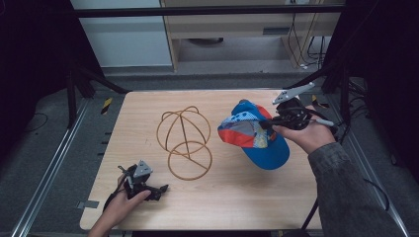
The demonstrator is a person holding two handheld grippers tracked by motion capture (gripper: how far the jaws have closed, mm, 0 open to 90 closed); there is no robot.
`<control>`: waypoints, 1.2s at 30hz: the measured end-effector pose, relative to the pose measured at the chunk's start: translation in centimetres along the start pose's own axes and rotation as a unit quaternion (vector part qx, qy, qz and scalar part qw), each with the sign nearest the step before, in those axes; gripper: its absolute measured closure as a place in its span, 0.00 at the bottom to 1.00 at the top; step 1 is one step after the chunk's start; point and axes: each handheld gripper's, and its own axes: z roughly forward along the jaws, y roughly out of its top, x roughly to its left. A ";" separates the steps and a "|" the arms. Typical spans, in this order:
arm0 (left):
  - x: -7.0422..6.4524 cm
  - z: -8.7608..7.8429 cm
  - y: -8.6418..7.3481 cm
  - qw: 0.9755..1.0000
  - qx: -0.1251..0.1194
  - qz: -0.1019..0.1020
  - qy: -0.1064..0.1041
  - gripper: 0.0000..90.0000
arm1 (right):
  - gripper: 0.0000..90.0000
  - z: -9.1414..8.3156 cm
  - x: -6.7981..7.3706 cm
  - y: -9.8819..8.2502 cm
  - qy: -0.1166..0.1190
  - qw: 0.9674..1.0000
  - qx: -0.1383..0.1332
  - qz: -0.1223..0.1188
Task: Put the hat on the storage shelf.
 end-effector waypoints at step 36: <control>0.0 0.0 0.0 1.000 0.002 0.002 0.000 0.00 | 1.00 0.3 6.6 11.0 0.014 0.992 -0.091 -0.083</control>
